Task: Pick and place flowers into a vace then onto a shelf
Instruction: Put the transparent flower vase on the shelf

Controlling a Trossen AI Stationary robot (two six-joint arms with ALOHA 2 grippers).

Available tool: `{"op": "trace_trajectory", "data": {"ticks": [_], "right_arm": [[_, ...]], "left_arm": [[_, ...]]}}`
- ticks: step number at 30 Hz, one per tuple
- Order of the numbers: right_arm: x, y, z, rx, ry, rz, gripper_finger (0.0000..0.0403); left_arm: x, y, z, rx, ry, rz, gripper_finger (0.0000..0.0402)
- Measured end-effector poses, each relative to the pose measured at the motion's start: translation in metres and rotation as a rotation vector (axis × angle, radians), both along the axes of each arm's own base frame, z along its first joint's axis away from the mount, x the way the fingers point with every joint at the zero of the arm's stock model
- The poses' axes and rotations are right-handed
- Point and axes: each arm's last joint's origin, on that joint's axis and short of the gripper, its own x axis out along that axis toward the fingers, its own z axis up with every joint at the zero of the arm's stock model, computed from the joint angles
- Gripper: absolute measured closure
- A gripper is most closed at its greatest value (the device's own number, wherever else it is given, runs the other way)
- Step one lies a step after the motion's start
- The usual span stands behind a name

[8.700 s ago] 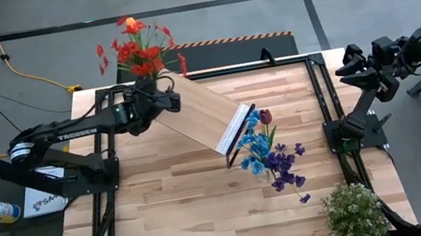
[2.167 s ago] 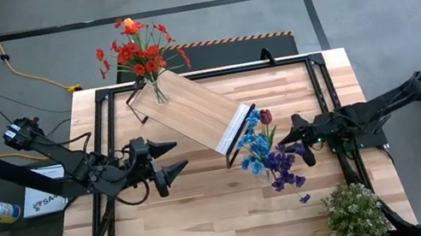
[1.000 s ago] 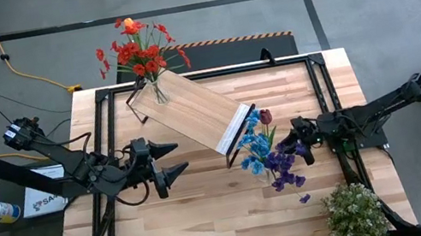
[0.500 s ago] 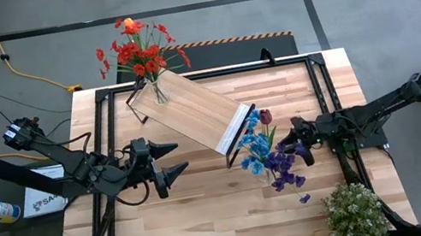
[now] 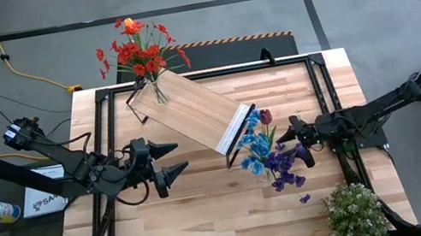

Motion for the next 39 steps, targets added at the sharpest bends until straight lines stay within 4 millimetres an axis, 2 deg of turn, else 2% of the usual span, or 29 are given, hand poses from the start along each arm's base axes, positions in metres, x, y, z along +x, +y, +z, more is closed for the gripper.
{"op": "trace_trajectory", "data": {"ticks": [14, 25, 39], "right_arm": [[0.012, 0.005, 0.003, -0.049, -0.013, 0.128, 0.0151], [0.033, 0.008, 0.001, -0.096, 0.098, 0.153, 0.0151], [0.062, 0.012, 0.003, -0.126, 0.143, 0.14, 0.0151]], "left_arm": [[0.0, 0.0, 0.0, -0.008, -0.004, 0.004, 0.0016], [0.0, 0.0, 0.0, -0.008, -0.004, 0.004, 0.0016], [0.0, 0.0, 0.0, -0.008, -0.003, 0.002, 0.0016]]}}
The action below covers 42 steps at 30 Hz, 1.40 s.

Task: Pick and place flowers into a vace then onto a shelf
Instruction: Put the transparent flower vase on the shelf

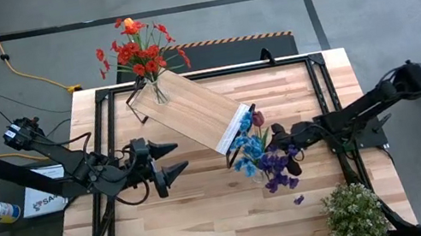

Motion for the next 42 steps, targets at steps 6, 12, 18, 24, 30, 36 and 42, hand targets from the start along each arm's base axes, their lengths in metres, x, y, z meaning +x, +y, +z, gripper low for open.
{"op": "trace_trajectory", "data": {"ticks": [6, 12, 18, 24, 30, 36, 42], "right_arm": [[0.0019, 0.001, -0.0028, 0.058, 0.036, -0.01, 0.0151], [0.0018, 0.0009, -0.0013, 0.095, 0.033, -0.032, 0.0151], [0.0017, 0.0011, -0.0014, 0.126, 0.041, -0.043, 0.0151], [0.0011, 0.0012, -0.0022, 0.128, 0.052, -0.037, 0.0151], [0.001, 0.0024, -0.0019, 0.141, 0.053, 0.002, 0.0151], [0.001, 0.0025, -0.0019, 0.143, 0.053, 0.006, 0.0139], [0.0019, 0.0032, 0.0, 0.155, 0.034, 0.023, 0.0092]], "left_arm": [[0.0002, -0.0008, -0.0002, -0.006, 0.004, -0.027, 0.0016], [0.0002, -0.0009, -0.0003, -0.006, 0.005, -0.031, 0.0016], [0.0002, -0.0008, -0.0004, -0.005, 0.007, -0.03, 0.0016], [0.0002, -0.0008, -0.0004, -0.005, 0.007, -0.03, 0.0016], [0.0002, -0.0008, -0.0004, -0.005, 0.007, -0.03, 0.0016], [0.0002, -0.0008, -0.0005, -0.004, 0.007, -0.03, 0.0016], [0.0002, -0.0008, -0.0004, -0.005, 0.007, -0.03, 0.0016]]}}
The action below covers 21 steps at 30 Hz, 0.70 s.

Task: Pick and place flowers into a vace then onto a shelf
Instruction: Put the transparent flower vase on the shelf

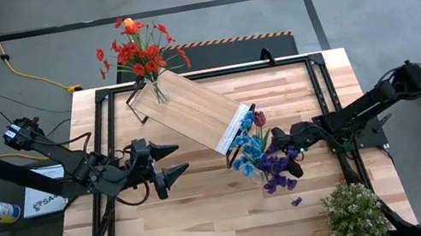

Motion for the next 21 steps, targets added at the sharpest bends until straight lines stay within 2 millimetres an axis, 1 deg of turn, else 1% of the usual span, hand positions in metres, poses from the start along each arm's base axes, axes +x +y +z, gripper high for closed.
{"op": "trace_trajectory", "data": {"ticks": [4, 7, 15, 21], "right_arm": [[0.0002, -0.0004, 0.0, -0.007, -0.002, -0.012, 0.0058], [0.0002, -0.0005, 0.0, -0.008, -0.002, -0.014, 0.0042], [0.0016, -0.0003, 0.0027, -0.063, -0.051, 0.019, 0.0022], [0.0043, -0.001, 0.0077, -0.104, -0.119, -0.002, 0.0016]], "left_arm": [[0.0, 0.0, 0.0, 0.0, 0.0, 0.0, 0.0016], [0.0, 0.0, 0.0, 0.0, 0.0, 0.0, 0.0016], [0.0, 0.0, 0.0, 0.0, 0.0, 0.0, 0.0016], [0.0, -0.0001, 0.0001, 0.0, -0.001, 0.0, 0.0016]]}}
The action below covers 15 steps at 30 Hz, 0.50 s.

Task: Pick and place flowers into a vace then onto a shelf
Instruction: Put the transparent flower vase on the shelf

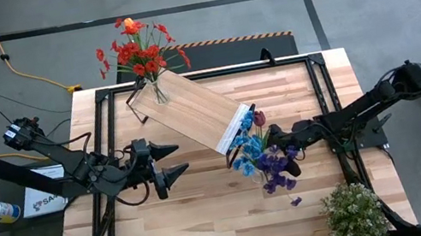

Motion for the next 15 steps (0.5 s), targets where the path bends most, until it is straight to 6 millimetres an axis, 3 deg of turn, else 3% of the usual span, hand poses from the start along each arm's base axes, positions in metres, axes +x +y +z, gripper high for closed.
{"op": "trace_trajectory", "data": {"ticks": [15], "right_arm": [[0.0003, 0.0, 0.0007, 0.078, 0.011, -0.041, 0.0015]], "left_arm": [[0.0, 0.0001, 0.0, 0.0, 0.0, 0.001, 0.0016]]}}
